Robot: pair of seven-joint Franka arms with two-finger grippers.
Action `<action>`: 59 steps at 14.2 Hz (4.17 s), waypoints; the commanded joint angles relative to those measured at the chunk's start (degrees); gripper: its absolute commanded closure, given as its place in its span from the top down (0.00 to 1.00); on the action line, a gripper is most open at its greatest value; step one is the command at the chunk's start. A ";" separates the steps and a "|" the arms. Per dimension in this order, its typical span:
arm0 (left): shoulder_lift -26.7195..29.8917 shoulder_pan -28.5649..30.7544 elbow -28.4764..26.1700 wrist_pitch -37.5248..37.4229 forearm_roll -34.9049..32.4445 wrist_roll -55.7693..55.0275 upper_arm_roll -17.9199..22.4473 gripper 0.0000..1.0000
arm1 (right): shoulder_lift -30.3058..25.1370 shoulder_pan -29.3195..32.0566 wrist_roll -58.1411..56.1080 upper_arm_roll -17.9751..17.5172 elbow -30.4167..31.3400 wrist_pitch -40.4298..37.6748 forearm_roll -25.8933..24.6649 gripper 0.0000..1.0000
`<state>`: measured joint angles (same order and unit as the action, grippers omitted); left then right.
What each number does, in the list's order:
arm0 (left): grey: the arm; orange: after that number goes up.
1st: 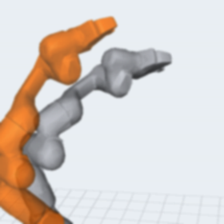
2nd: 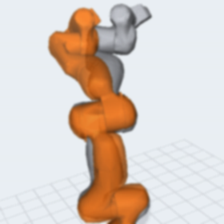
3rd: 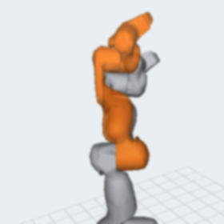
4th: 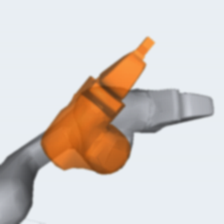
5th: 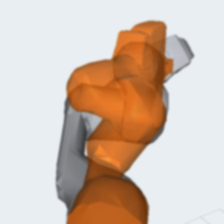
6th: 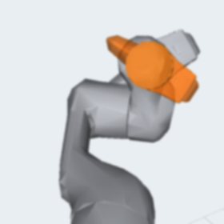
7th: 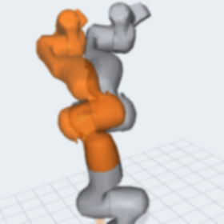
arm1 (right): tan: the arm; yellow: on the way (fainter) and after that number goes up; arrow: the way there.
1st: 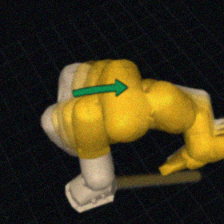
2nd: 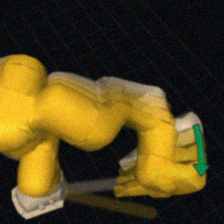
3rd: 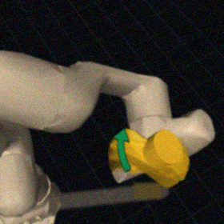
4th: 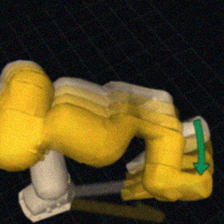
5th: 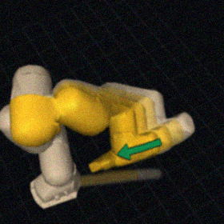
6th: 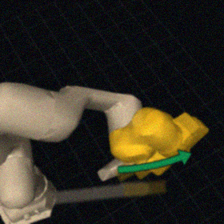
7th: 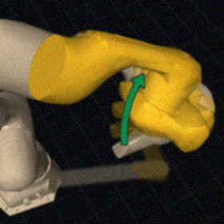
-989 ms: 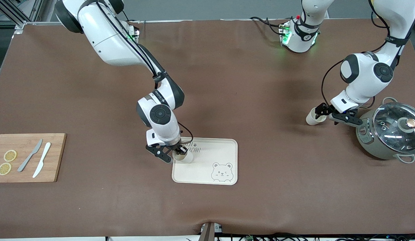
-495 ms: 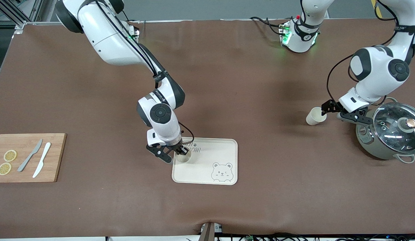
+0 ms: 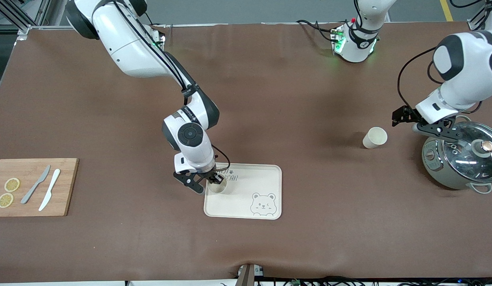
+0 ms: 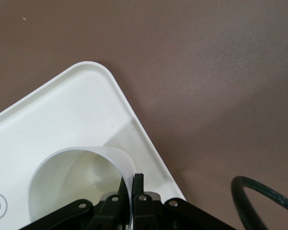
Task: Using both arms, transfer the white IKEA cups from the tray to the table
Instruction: 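Set the cup down with the left gripper and open it, then lift the second cup with the right gripper toward the cutting board, then lower the held cup beside the cutting board with the right gripper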
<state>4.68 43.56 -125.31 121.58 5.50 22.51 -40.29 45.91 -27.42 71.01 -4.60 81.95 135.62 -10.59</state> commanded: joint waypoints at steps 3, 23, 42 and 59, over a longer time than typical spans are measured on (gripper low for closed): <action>-0.46 0.74 10.07 -9.33 1.45 -2.37 -1.80 1.00 | -1.78 -0.17 1.15 -0.50 -0.83 -3.50 -1.10 0.00; -3.27 -21.67 28.01 -23.58 -1.28 -13.71 15.06 1.00 | -38.08 22.31 -50.77 -1.65 17.26 -32.18 7.52 0.00; -5.03 -47.60 34.44 -28.86 -3.21 -17.50 37.65 1.00 | -28.26 33.14 -63.54 -1.56 43.55 20.46 7.61 0.00; -5.12 -46.11 35.14 -28.86 -3.12 -17.32 36.33 1.00 | -22.62 32.70 -63.46 -1.56 43.38 27.16 7.61 0.00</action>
<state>0.34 -2.78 -91.90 94.08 3.53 5.97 -3.43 22.83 4.83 8.33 -5.58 125.60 161.93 -3.64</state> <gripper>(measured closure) 0.000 0.960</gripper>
